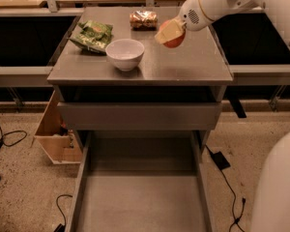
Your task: Pick apple from middle drawer and place on counter
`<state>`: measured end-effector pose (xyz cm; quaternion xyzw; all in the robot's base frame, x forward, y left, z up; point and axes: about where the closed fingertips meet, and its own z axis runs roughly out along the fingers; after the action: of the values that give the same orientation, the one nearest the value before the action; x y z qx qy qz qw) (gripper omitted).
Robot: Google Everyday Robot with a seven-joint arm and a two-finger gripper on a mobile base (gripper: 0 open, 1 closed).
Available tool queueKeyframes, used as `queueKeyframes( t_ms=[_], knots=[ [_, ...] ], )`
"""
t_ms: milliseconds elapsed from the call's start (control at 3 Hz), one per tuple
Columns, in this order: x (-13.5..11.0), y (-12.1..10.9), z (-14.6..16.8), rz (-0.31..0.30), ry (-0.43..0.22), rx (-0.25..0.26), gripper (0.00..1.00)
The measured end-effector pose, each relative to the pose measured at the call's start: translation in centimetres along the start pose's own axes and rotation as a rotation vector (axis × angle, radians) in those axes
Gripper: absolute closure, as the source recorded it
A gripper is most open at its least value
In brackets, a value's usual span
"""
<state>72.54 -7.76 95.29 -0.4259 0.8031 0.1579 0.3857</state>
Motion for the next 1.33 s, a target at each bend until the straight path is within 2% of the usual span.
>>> queueKeyframes(
  t_ms=[333, 667, 1000, 1333],
  knots=[
    [-1.1, -4.0, 2.0, 0.093, -0.004, 0.072, 1.0],
    [-0.7, -7.5, 4.1, 0.222, -0.009, 0.151, 1.0],
    [1.3, -10.0, 6.0, 0.329, -0.014, 0.209, 1.0],
    [4.1, -11.3, 7.2, 0.401, 0.008, 0.252, 1.0]
  ],
)
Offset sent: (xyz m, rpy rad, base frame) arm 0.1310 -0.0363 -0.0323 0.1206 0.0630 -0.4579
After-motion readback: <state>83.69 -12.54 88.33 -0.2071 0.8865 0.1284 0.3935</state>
